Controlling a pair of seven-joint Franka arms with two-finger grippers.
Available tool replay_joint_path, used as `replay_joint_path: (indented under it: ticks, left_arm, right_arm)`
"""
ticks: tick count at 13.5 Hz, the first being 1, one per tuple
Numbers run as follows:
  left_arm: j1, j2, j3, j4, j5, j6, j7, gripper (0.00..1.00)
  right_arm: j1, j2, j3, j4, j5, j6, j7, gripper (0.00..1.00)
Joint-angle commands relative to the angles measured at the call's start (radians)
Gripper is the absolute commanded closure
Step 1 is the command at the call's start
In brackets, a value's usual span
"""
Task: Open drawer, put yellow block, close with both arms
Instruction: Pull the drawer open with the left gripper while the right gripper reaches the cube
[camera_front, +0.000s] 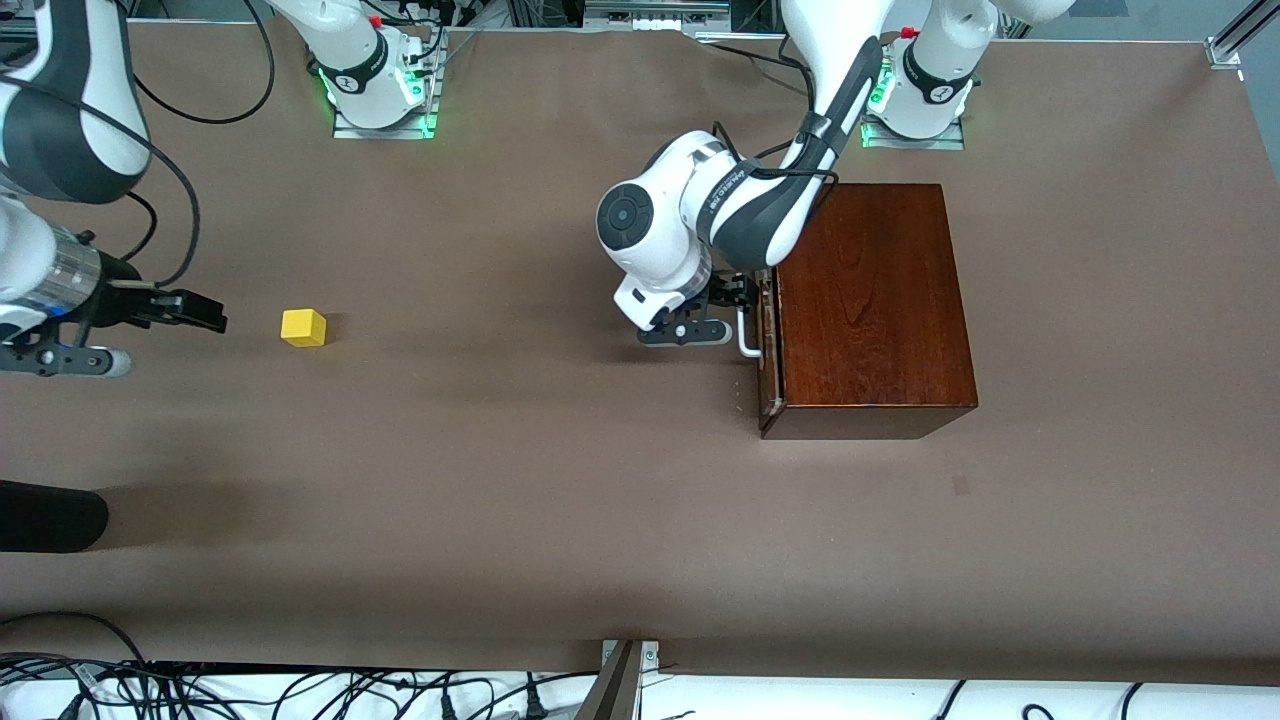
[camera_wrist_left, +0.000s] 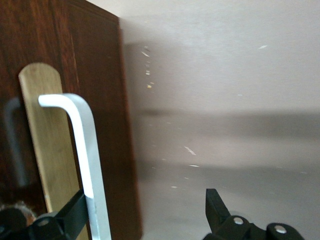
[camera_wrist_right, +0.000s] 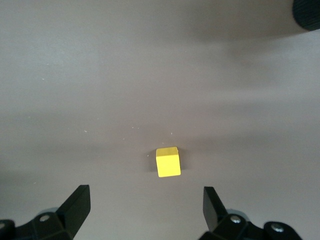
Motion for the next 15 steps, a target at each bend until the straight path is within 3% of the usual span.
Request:
replay_joint_path:
  ticks: [1, 3, 10, 15]
  left_arm:
    - [-0.040, 0.075, 0.003, 0.107, -0.045, 0.005, -0.058, 0.00]
    - [-0.052, 0.099, 0.003, 0.148, -0.047, 0.005, -0.091, 0.00]
    - [-0.078, 0.167, 0.003, 0.266, -0.105, -0.001, -0.118, 0.00]
    - [-0.080, 0.176, 0.003, 0.302, -0.120, -0.001, -0.121, 0.00]
  right_arm:
    - [-0.011, -0.049, 0.008, -0.151, 0.004, 0.124, -0.006, 0.00]
    - [-0.011, -0.072, 0.008, -0.263, 0.001, 0.241, -0.006, 0.00]
    - [-0.011, -0.074, 0.001, -0.504, 0.001, 0.537, -0.104, 0.00]
    - [-0.011, -0.063, -0.030, -0.604, 0.003, 0.677, -0.184, 0.00]
